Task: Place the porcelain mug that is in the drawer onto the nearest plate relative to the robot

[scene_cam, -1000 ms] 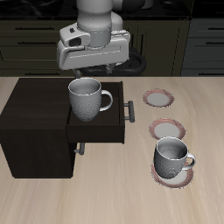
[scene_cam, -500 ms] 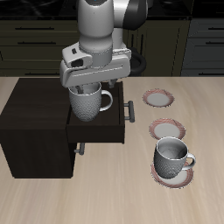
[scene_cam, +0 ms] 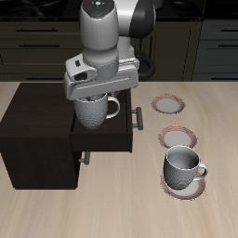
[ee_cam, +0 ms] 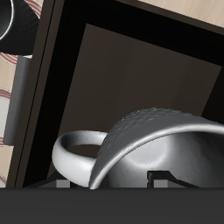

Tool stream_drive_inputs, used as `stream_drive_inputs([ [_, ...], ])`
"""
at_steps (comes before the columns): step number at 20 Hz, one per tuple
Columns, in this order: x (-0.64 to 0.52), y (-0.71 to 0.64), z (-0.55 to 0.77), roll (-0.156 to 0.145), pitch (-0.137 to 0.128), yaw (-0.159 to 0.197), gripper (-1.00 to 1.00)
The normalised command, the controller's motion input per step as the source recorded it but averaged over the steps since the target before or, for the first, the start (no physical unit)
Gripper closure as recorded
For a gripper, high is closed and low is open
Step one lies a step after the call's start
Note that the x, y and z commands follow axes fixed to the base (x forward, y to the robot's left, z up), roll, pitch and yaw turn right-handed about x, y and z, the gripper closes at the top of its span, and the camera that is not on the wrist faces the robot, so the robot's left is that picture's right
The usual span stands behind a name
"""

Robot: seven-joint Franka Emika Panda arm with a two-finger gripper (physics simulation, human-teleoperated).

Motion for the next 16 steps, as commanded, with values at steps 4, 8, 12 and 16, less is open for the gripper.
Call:
stream_drive_inputs([
  [4,-0.08,-0.08,0.01,-0.011,0.002,-0.030,1.00],
  [8,-0.05,-0.07,0.15,-0.023,-0.030,-0.019,1.00],
  [12,-0.19,-0.02,0.40,-0.016,-0.061,-0.012,1.00],
  [16,-0.24,0.05,0.44,-0.002,-0.074,-0.022,1.00],
])
